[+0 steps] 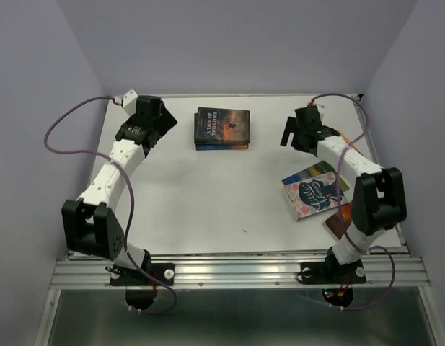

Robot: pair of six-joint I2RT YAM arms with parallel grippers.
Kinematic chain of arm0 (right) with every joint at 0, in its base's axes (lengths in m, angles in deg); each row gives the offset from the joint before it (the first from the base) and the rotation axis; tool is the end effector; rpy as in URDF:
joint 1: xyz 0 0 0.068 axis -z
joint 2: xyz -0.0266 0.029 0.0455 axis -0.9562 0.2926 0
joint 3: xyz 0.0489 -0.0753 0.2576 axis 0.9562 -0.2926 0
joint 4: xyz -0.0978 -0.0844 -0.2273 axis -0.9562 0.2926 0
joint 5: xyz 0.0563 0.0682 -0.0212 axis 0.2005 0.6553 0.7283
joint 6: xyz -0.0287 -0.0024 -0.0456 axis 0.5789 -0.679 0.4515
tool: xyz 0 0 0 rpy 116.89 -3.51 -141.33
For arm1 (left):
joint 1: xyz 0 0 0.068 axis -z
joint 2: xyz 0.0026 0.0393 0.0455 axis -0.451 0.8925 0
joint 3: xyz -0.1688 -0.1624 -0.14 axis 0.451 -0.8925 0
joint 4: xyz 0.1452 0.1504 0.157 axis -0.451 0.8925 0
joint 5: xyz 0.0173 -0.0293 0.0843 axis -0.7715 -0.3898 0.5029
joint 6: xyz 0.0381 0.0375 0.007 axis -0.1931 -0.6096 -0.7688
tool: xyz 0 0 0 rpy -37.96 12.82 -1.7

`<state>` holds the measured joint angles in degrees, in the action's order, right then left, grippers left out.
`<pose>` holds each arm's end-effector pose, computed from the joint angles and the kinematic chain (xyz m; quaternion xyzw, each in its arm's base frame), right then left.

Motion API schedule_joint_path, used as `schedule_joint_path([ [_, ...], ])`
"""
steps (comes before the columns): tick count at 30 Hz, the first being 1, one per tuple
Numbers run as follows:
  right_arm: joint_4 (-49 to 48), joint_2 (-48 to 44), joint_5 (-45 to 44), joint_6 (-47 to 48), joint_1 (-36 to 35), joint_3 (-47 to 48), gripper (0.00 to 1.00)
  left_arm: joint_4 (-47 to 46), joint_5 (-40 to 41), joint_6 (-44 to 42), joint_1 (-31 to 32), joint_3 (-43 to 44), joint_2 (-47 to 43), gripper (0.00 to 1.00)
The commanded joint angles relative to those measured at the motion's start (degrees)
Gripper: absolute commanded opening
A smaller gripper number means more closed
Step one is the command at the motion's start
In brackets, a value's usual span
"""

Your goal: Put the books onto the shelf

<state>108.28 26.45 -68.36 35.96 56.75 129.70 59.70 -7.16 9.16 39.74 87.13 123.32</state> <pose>0.3882 0.1007 0.2353 0.1122 0.9160 -0.0329 0.3838 0.3583 -0.0699 0.3244 -0.2872 0.8332 -0.0631 0.4684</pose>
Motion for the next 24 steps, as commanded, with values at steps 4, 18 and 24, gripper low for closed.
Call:
schedule_joint_path([
  [4, 2.6, -17.1, 8.6, -5.1, 17.6, -18.7, 1.0, -6.8, -12.5, 1.6, 3.3, -20.1, -15.0, 0.99],
  [18, -1.3, -11.6, 23.3, -2.1, 26.5, -25.1, 1.0, -17.2, -27.8, -3.5, 15.8, -36.2, -26.0, 0.99],
  [24, -2.4, -16.5, 30.0, -6.5, 26.5, -33.4, 1.0, -23.8, -34.5, -5.7, 18.1, -38.5, -25.8, 0.99],
])
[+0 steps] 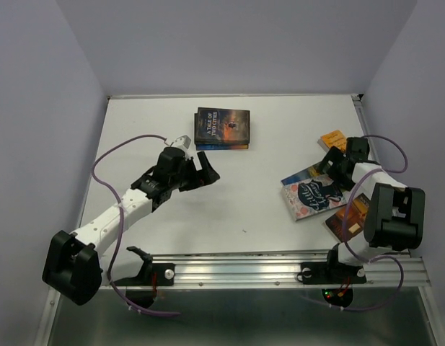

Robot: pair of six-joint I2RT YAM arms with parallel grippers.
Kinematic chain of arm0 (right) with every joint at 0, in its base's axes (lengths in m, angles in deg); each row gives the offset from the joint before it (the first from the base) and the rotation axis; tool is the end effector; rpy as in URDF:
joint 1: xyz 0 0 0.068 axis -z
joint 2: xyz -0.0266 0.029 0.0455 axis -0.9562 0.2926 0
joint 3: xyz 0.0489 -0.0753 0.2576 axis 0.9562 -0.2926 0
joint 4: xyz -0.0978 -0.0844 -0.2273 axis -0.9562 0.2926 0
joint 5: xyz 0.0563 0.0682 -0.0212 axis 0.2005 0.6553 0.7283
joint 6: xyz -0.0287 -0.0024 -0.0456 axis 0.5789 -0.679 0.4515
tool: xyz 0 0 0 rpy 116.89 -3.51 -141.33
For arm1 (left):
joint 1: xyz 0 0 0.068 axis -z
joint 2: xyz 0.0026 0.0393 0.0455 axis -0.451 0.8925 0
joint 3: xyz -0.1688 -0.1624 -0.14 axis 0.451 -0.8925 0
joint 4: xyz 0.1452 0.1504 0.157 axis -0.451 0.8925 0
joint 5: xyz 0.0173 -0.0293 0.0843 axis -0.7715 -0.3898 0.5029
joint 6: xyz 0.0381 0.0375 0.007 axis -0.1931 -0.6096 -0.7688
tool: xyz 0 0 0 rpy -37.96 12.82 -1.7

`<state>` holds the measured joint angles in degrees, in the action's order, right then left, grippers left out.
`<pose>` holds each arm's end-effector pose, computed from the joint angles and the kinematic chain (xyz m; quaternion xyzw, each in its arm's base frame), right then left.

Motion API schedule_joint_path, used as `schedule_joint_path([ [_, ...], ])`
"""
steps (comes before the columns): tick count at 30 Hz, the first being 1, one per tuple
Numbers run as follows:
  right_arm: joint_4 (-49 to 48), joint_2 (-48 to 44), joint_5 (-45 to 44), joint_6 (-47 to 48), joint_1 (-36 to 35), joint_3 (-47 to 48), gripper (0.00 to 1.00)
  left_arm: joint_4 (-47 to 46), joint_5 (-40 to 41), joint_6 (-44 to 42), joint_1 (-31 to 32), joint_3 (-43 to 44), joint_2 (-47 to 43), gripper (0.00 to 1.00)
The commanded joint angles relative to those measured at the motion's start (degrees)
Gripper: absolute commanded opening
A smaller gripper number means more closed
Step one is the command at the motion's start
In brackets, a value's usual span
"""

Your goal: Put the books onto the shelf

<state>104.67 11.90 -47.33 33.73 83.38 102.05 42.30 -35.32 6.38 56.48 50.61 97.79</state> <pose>0.2978 -0.0537 0.1760 0.2880 0.9165 0.0472 0.2738 0.2198 -0.1312 0.2621 -0.0266 0.8627 -0.3297 0.3824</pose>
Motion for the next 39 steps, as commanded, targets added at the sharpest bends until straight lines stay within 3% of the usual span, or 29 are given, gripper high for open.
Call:
schedule_joint_path([
  [1, 1.2, -2.8, 9.4, -5.1, -0.1, -6.8, 1.0, -6.9, -7.0, -3.0, 1.4, -2.2, -0.3, 0.99],
  [8, 1.2, -12.2, 14.5, -12.1, -1.3, -15.1, 1.0, -15.1, -13.8, -3.0, 6.1, -2.2, 7.1, 0.99],
  [18, -0.3, -17.2, 15.9, -20.8, -4.6, -20.5, 1.0, -21.1, -20.9, -3.5, 14.2, 0.4, 18.9, 0.99],
  [22, -1.3, -20.3, 14.4, -25.2, -7.4, -23.4, 1.0, -30.0, -26.1, 0.2, 15.1, -0.9, 23.9, 0.99],
  [29, -0.9, -20.9, 12.2, -25.9, -8.0, -23.5, 1.0, -30.5, -25.2, 1.0, 18.9, 5.6, 34.2, 0.99],
  [39, -1.3, -19.4, 15.4, -25.0, -8.0, -23.7, 1.0, -27.7, -21.8, 0.6, 19.0, 9.7, 39.5, 0.99],
])
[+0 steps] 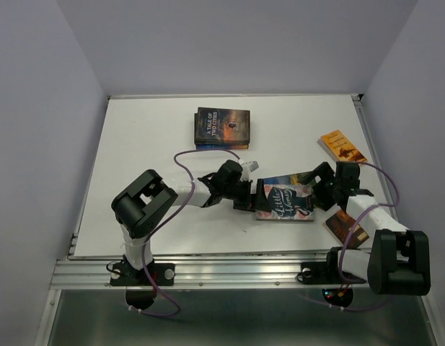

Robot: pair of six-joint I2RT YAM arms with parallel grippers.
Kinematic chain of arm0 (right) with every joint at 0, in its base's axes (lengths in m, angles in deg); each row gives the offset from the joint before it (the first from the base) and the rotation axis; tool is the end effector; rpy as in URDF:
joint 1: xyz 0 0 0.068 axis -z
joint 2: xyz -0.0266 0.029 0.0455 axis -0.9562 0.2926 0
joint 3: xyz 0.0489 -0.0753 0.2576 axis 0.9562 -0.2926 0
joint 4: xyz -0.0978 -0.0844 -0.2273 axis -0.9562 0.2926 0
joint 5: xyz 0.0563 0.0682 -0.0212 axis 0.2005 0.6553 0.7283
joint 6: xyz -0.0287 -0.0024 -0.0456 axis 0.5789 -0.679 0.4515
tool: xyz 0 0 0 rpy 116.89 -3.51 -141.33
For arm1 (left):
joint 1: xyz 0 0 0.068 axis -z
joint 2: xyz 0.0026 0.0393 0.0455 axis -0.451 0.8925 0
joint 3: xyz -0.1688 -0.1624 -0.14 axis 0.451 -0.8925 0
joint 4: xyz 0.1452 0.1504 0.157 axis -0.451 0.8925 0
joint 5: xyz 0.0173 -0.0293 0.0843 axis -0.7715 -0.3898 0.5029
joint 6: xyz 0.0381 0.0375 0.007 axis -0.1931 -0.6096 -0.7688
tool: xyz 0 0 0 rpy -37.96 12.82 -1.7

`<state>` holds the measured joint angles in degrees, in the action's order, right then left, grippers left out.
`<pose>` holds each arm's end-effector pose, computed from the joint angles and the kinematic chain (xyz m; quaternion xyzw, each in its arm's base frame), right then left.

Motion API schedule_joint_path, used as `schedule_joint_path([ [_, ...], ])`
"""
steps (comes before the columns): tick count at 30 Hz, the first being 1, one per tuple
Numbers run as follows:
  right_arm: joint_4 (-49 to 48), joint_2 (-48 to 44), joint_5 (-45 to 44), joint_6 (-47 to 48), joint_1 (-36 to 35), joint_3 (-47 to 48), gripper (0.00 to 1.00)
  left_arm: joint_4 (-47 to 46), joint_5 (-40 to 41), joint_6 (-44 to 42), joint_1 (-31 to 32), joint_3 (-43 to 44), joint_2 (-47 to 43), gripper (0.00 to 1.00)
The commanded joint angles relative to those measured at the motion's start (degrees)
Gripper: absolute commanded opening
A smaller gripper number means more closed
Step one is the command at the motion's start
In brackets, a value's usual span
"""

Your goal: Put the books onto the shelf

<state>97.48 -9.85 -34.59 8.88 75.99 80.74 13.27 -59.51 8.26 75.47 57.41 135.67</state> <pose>0.2172 -0.0026 0.1672 0.3769 0.8544 0.2409 0.2644 0.2266 -0.2865 0.1540 0.1998 0.8260 -0.5004 0.1655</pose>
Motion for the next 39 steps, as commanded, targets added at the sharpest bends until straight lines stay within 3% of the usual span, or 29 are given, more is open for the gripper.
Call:
schedule_joint_path([
  [1, 5.9, 2.3, 3.1, -0.1, -0.6, -2.4, 1.0, 1.3, 2.4, -1.3, 0.0, 3.2, 2.1, 0.99],
  [8, 5.3, 1.6, 7.9, -0.6, -0.6, -4.8, 1.0, 1.0, 1.0, -1.5, 0.2, 5.7, 4.4, 0.99],
  [15, 2.5, 1.6, 13.7, -1.5, -0.6, -7.2, 0.98, -5.6, -3.1, 2.4, 0.3, 4.8, 2.8, 0.96],
  [21, 1.1, 2.0, 16.6, -1.7, -0.6, -9.3, 0.97, -20.3, -7.2, 9.6, -0.2, -0.6, -1.1, 0.95],
  [25, 1.1, 1.4, 17.4, -1.9, -0.6, -9.8, 0.95, -35.3, -7.7, 18.3, -1.6, -6.6, -3.7, 0.95],
  [39, 1.6, -3.3, 21.6, -3.9, -0.6, -12.0, 0.87, -36.8, -1.4, 19.3, -2.1, -7.1, -2.5, 0.92],
])
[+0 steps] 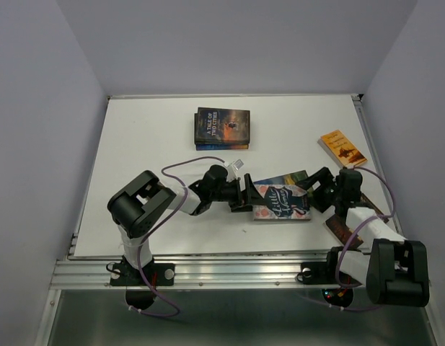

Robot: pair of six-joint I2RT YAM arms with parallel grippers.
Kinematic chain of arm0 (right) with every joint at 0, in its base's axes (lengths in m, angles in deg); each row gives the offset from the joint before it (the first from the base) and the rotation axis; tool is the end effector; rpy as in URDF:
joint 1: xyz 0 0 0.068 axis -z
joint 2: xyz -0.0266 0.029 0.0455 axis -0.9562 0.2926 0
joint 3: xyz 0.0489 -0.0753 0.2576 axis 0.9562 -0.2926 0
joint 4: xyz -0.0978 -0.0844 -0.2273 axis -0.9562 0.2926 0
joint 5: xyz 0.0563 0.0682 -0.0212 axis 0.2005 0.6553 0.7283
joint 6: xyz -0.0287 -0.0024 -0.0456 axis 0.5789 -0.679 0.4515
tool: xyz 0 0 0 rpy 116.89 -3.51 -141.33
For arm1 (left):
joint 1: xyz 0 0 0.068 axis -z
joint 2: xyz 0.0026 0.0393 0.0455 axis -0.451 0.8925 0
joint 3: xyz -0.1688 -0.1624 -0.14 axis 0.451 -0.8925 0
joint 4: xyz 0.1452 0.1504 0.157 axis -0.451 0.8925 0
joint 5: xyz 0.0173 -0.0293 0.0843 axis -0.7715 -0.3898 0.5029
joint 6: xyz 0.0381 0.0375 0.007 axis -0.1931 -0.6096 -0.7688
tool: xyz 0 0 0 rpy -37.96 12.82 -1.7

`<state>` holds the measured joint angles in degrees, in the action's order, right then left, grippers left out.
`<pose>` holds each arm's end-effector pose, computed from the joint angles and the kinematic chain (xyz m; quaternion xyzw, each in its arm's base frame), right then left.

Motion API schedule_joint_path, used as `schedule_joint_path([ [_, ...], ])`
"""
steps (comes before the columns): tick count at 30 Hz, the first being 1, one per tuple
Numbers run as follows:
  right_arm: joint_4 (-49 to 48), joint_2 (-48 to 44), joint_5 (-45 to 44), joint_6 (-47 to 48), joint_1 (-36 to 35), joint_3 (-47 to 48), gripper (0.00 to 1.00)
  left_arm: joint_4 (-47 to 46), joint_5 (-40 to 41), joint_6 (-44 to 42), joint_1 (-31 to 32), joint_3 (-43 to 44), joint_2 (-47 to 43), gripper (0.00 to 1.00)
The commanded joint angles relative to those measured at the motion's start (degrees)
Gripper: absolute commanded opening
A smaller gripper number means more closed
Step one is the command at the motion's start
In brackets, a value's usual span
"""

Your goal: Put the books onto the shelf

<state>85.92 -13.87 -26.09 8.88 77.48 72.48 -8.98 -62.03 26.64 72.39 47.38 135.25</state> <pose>0.2009 -0.0020 0.1536 0.3397 0.8356 0.3174 0.2927 0.2250 -0.2588 0.1453 0.0873 0.7915 -0.5860 0.1498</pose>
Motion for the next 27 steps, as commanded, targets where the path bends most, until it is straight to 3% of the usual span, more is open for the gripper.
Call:
schedule_joint_path([
  [1, 13.2, 0.7, 13.2, -3.6, -2.7, -3.8, 0.86, -14.2, 1.2, 0.8, 1.0, 3.2, -1.6, 0.92],
  [8, 11.5, 2.1, 16.4, -3.2, -4.3, -5.0, 0.74, -13.9, 0.2, 0.2, 1.0, 5.3, 1.4, 0.88],
  [11, 10.4, 3.4, 16.8, -3.4, -4.8, -5.1, 0.74, -15.4, -1.0, 0.3, 1.2, 6.1, 2.4, 0.74],
  [14, 10.2, 3.8, 15.9, -3.3, -4.8, -4.8, 0.74, -15.3, -0.8, 0.3, 1.2, 6.0, 2.1, 0.5],
  [21, 11.5, 4.5, 13.2, -2.8, -4.8, -2.8, 0.75, -7.7, 3.3, -4.0, 0.8, 5.4, -3.2, 0.31],
  [23, 14.0, 4.3, 11.6, -1.1, -4.8, -1.6, 0.79, -4.5, 3.6, -5.1, 0.6, 6.0, -4.4, 0.2],
  [24, 14.7, 4.0, 10.1, -0.3, -4.8, -0.1, 0.82, -3.2, 3.5, -5.5, 0.3, 6.7, -4.8, 0.0],
  [25, 16.8, 3.5, 9.2, 0.8, -4.8, 0.9, 0.91, -1.0, 3.5, -6.6, 0.0, 6.9, -5.4, 0.0],
  [27, 18.5, 2.7, 7.0, 4.7, -4.8, 4.9, 0.99, 1.9, 4.2, -8.4, -0.9, 8.1, -6.3, 0.0],
])
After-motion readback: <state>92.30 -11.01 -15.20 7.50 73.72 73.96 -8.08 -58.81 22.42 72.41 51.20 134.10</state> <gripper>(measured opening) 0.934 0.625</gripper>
